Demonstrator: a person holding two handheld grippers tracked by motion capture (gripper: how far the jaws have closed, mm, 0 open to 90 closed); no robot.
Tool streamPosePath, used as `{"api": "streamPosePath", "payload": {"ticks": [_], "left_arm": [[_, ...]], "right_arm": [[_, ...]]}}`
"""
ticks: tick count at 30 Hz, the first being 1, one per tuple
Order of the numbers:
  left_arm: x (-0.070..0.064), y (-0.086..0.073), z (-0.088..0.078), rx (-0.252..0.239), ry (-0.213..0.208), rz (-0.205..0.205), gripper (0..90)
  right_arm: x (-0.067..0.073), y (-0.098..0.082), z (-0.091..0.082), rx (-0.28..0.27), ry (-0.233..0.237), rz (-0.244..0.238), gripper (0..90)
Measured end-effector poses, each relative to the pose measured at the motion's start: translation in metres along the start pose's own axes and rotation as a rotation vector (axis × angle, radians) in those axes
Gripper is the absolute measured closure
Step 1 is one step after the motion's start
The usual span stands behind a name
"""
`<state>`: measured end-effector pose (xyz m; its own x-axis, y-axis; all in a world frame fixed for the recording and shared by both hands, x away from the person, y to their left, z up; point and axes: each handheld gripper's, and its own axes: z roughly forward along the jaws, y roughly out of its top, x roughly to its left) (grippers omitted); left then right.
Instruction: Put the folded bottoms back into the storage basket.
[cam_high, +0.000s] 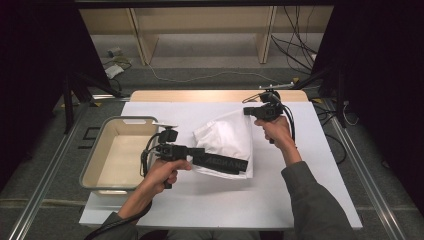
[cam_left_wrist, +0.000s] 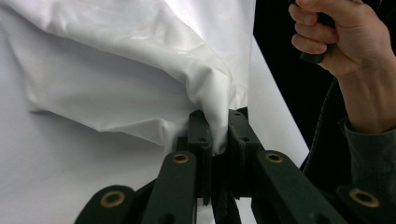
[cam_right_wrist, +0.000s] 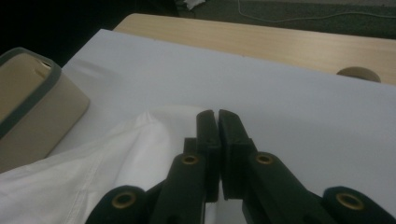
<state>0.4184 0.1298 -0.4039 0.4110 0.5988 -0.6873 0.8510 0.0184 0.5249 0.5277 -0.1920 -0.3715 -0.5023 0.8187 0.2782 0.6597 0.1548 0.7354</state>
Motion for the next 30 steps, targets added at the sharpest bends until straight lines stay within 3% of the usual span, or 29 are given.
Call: {"api": "streamPosePath", "payload": {"ticks": [11, 17, 25, 30], "left_arm": [[0.001, 0.014, -0.030, -0.049, -0.064, -0.018, 82.0], [0.003, 0.023, -0.059, -0.092, -0.102, -0.022, 81.9], [0.006, 0.027, -0.092, -0.135, -0.104, 0.002, 81.9], [0.005, 0.028, -0.103, -0.149, -0.110, 0.010, 81.9]], "right_arm": [[0.022, 0.029, -0.001, -0.006, 0.020, -0.005, 88.8], [0.043, 0.051, 0.002, -0.012, 0.026, -0.033, 88.8], [0.069, 0.071, 0.010, -0.023, 0.052, -0.061, 88.8], [0.082, 0.079, 0.015, -0.023, 0.065, -0.077, 88.8]]}}
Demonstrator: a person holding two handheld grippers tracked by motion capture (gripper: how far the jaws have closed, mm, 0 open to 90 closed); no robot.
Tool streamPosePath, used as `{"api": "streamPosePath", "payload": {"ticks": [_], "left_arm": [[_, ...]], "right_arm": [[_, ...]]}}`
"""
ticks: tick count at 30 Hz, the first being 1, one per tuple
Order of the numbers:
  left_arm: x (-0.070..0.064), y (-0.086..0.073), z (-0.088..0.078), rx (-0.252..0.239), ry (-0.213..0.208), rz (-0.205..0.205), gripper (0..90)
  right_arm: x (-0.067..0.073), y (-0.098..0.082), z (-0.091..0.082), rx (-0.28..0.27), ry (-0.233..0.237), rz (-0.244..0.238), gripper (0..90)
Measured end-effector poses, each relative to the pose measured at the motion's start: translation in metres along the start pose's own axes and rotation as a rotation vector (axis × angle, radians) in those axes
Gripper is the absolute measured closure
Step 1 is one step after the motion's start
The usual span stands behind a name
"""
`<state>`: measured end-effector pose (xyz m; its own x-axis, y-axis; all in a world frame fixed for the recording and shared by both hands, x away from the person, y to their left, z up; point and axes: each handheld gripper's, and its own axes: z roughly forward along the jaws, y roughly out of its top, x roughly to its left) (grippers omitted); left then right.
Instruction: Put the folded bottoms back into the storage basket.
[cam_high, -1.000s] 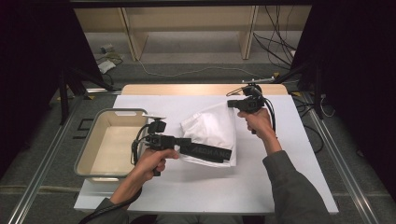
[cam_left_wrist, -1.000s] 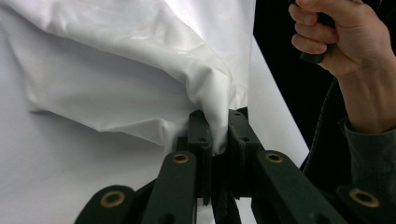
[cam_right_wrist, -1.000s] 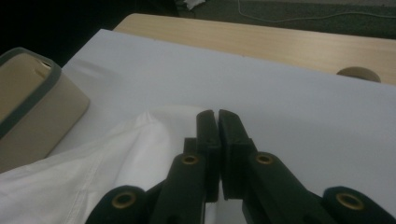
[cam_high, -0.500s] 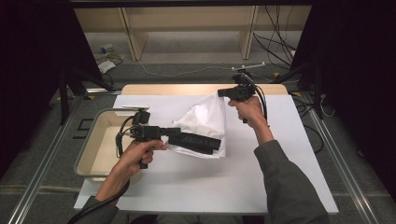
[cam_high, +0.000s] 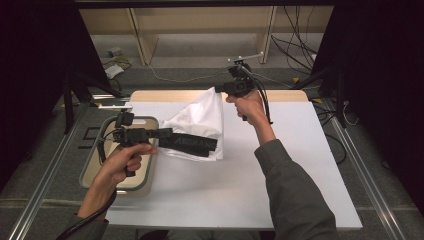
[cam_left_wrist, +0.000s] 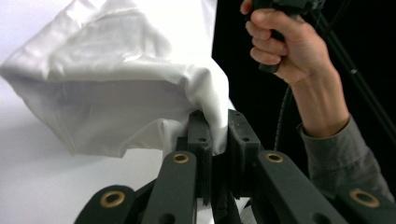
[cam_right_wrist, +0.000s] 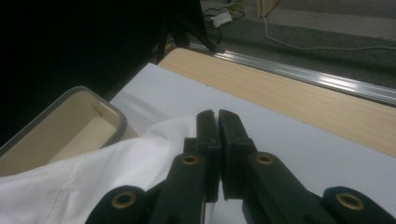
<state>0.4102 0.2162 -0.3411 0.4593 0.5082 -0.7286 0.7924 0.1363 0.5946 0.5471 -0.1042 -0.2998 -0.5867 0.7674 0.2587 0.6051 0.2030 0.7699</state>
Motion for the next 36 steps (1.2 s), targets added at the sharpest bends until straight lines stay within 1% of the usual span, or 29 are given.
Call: {"api": "streamPosePath", "payload": {"ticks": [2, 3, 4, 5, 7, 9, 11, 13, 14, 16, 17, 18, 19, 20, 21, 22, 23, 24, 25, 27, 30, 33, 34, 35, 36], "left_arm": [[-0.001, 0.001, -0.007, -0.004, -0.003, 0.007, 81.9], [-0.001, 0.001, -0.007, -0.004, -0.003, 0.007, 81.9], [-0.001, 0.001, -0.013, -0.014, 0.000, 0.009, 81.9], [-0.001, 0.001, -0.013, -0.014, 0.000, 0.009, 81.9], [-0.001, 0.002, -0.019, -0.020, 0.005, 0.017, 81.9], [0.000, 0.003, -0.028, -0.035, 0.006, 0.016, 82.0], [0.000, 0.004, -0.033, -0.045, 0.002, 0.016, 81.9], [0.000, 0.006, -0.040, -0.049, 0.001, 0.028, 81.9], [-0.001, 0.006, -0.044, -0.059, 0.000, 0.025, 81.9], [0.000, 0.008, -0.052, -0.070, -0.001, 0.035, 81.9], [0.000, 0.008, -0.052, -0.070, -0.001, 0.035, 81.9], [0.002, 0.009, -0.059, -0.082, -0.002, 0.035, 81.9], [0.002, 0.009, -0.059, -0.082, -0.002, 0.035, 81.9], [0.003, 0.010, -0.063, -0.089, -0.002, 0.033, 81.9], [0.004, 0.010, -0.067, -0.099, -0.004, 0.031, 81.9], [0.004, 0.010, -0.074, -0.108, -0.006, 0.033, 81.9], [0.004, 0.010, -0.074, -0.108, -0.006, 0.033, 81.9], [0.005, 0.011, -0.081, -0.120, -0.001, 0.035, 81.9], [0.005, 0.011, -0.081, -0.120, -0.001, 0.035, 81.9], [0.008, 0.010, -0.089, -0.125, 0.004, 0.033, 82.0], [0.010, 0.008, -0.094, -0.125, 0.013, 0.031, 82.0], [0.012, 0.006, -0.098, -0.135, 0.008, 0.029, 81.9], [0.012, 0.005, -0.099, -0.136, 0.012, 0.029, 81.9], [0.014, 0.004, -0.102, -0.135, 0.021, 0.024, 81.9], [0.016, 0.003, -0.104, -0.135, 0.021, 0.024, 81.9]], "right_arm": [[0.009, 0.005, 0.005, 0.003, 0.009, -0.012, 88.8], [0.009, 0.005, 0.005, 0.003, 0.009, -0.012, 88.8], [0.013, 0.009, 0.008, 0.004, 0.012, -0.015, 88.8], [0.013, 0.009, 0.008, 0.004, 0.012, -0.015, 88.8], [0.018, 0.012, 0.011, 0.001, 0.017, -0.018, 88.8], [0.026, 0.017, 0.014, 0.003, 0.024, -0.029, 88.8], [0.031, 0.021, 0.016, 0.001, 0.028, -0.035, 88.9], [0.036, 0.025, 0.017, -0.002, 0.030, -0.043, 88.8], [0.038, 0.028, 0.018, -0.003, 0.031, -0.044, 88.8], [0.044, 0.032, 0.019, -0.006, 0.033, -0.051, 88.8], [0.044, 0.032, 0.019, -0.006, 0.033, -0.051, 88.8], [0.049, 0.037, 0.020, -0.008, 0.033, -0.059, 88.8], [0.049, 0.037, 0.020, -0.008, 0.033, -0.059, 88.8], [0.054, 0.040, 0.021, -0.009, 0.032, -0.064, 88.8], [0.054, 0.040, 0.021, -0.009, 0.032, -0.064, 88.8], [0.059, 0.044, 0.023, -0.011, 0.035, -0.068, 88.8], [0.059, 0.044, 0.023, -0.011, 0.035, -0.068, 88.8], [0.064, 0.046, 0.025, -0.012, 0.036, -0.072, 88.8], [0.064, 0.046, 0.025, -0.012, 0.036, -0.072, 88.8], [0.071, 0.049, 0.030, -0.010, 0.040, -0.080, 88.8], [0.079, 0.049, 0.037, -0.005, 0.050, -0.091, 88.8], [0.087, 0.050, 0.044, -0.002, 0.050, -0.101, 88.8], [0.087, 0.050, 0.044, -0.002, 0.050, -0.101, 88.8], [0.091, 0.051, 0.048, -0.005, 0.054, -0.098, 88.8], [0.094, 0.051, 0.050, -0.004, 0.057, -0.104, 88.8]]}}
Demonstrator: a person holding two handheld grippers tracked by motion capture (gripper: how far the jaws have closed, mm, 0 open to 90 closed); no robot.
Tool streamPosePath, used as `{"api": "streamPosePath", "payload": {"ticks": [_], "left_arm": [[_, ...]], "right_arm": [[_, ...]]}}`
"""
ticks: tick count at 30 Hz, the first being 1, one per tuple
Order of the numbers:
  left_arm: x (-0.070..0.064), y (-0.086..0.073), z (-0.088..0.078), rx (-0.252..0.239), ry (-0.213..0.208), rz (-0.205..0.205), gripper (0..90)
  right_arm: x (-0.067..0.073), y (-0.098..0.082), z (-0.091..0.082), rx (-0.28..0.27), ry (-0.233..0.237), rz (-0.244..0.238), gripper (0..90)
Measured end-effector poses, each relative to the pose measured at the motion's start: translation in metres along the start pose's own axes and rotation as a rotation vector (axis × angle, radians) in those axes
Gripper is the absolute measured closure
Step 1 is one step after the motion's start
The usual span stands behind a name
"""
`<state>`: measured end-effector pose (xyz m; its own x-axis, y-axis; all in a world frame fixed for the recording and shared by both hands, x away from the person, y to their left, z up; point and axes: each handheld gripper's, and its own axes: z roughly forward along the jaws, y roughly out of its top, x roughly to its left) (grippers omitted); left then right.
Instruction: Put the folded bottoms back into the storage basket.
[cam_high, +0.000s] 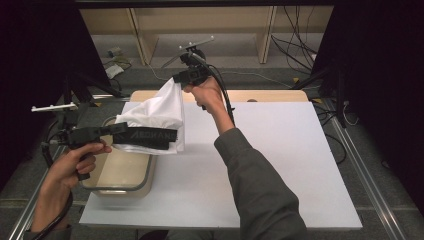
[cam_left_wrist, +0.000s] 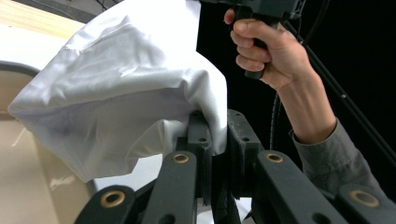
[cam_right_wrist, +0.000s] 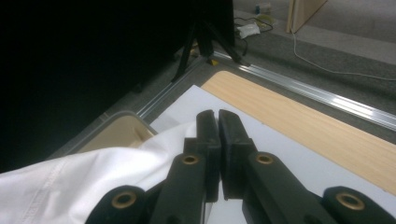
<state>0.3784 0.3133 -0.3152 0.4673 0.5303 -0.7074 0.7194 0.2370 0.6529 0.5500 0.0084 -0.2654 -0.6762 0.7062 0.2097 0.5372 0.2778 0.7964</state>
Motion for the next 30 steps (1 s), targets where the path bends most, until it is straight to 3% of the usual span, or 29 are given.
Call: {"api": "streamPosePath", "payload": {"ticks": [15, 30], "left_arm": [[0.012, -0.007, -0.021, -0.030, 0.027, -0.021, 81.9], [0.019, -0.014, -0.046, -0.028, 0.083, 0.005, 81.9]], "right_arm": [[0.018, 0.005, 0.022, 0.009, 0.016, -0.010, 88.8], [0.042, 0.002, 0.047, 0.016, 0.047, -0.019, 88.8]]}}
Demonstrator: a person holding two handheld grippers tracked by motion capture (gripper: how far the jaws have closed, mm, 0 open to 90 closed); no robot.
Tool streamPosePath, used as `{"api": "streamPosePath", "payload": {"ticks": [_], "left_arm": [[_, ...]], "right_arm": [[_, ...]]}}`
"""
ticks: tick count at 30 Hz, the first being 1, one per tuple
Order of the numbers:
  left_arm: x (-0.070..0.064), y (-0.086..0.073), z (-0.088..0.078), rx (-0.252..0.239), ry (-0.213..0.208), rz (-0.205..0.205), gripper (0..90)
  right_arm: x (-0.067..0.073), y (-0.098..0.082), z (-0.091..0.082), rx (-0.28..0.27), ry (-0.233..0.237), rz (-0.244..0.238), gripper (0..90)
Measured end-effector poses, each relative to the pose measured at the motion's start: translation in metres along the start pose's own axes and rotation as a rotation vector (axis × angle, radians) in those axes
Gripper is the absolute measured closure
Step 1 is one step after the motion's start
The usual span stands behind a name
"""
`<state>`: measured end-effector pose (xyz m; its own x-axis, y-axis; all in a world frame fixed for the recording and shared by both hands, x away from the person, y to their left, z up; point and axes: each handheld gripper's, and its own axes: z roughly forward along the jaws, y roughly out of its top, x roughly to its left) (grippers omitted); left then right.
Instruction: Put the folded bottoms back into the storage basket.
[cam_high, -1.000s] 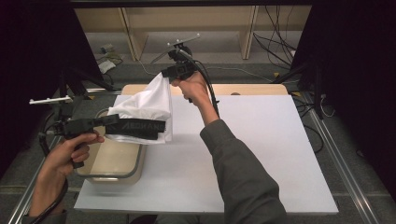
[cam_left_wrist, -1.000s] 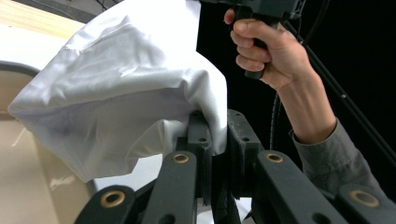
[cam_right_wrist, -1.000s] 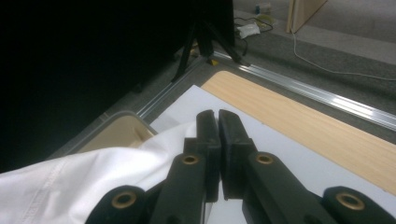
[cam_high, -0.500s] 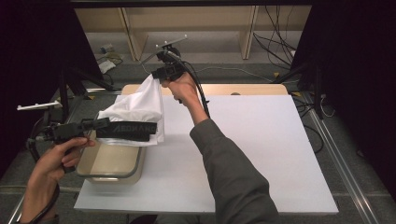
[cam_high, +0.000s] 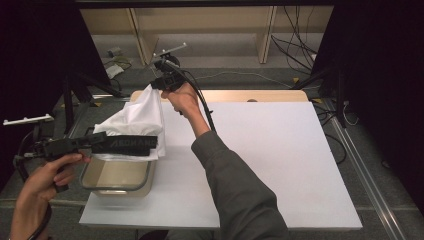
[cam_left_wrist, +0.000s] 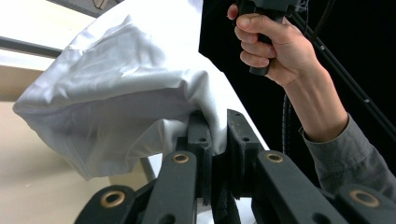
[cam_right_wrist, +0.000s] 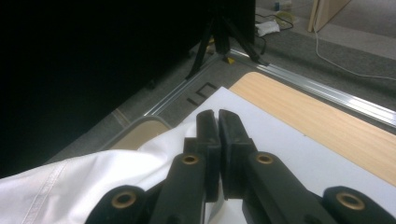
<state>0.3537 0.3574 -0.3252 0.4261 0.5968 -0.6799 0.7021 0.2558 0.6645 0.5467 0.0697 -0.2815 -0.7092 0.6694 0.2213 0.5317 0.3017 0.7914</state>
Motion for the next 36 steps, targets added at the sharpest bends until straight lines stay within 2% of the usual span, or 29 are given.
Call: {"api": "streamPosePath", "payload": {"ticks": [15, 22, 36], "left_arm": [[0.014, -0.002, -0.018, 0.013, 0.013, -0.007, 81.8], [0.020, -0.002, -0.028, 0.015, 0.038, -0.010, 81.8], [0.029, -0.003, -0.038, 0.048, 0.070, -0.004, 81.8]], "right_arm": [[0.015, -0.003, 0.017, 0.001, 0.006, 0.001, 88.7], [0.027, -0.006, 0.027, 0.004, 0.011, -0.009, 88.7], [0.036, -0.014, 0.041, 0.018, 0.020, -0.003, 88.6]]}}
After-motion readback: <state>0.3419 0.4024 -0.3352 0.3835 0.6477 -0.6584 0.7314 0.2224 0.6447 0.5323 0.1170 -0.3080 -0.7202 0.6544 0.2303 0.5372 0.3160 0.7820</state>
